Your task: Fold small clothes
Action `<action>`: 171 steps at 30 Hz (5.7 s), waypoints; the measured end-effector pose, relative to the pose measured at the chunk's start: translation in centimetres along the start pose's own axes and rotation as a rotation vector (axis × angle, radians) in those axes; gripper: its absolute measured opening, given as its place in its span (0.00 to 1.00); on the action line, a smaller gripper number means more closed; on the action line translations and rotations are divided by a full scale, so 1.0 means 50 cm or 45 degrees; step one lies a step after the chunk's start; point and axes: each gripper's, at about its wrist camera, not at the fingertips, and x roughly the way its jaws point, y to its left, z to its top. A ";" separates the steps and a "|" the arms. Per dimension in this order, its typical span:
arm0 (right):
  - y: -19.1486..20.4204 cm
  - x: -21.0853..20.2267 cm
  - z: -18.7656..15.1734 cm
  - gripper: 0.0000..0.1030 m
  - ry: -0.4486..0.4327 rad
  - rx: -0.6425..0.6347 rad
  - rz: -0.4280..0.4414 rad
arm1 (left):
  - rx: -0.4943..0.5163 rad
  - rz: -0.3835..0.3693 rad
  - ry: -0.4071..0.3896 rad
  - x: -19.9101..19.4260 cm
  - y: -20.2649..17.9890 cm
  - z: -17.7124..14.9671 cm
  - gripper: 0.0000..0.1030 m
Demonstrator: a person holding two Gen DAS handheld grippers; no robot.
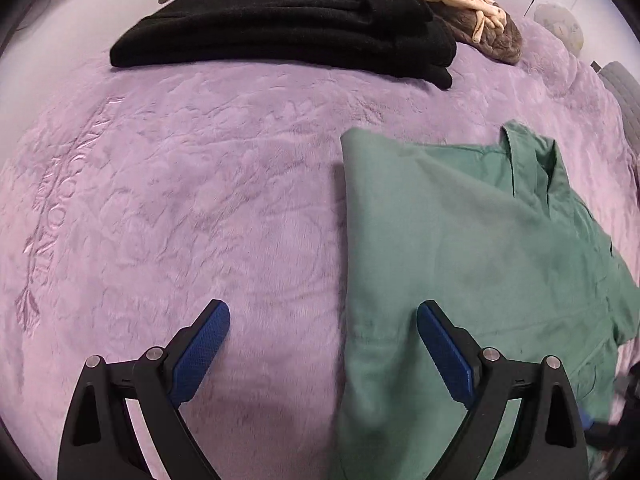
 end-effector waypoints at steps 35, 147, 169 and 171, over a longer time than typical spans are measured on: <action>-0.136 -0.219 0.118 0.63 -0.477 0.158 -0.441 | 0.070 -0.117 -0.100 -0.079 0.002 0.005 0.05; 0.190 -0.146 0.062 0.13 -0.168 -1.154 -0.830 | -0.054 0.116 0.077 -0.101 -0.097 -0.201 0.98; -0.142 -0.479 0.148 0.74 -0.276 -0.117 -0.538 | -0.040 -0.032 0.094 -0.061 -0.199 -0.158 0.98; -0.183 -0.520 0.174 0.74 -0.357 0.004 -0.454 | -0.022 -0.090 0.137 -0.038 -0.226 -0.147 0.98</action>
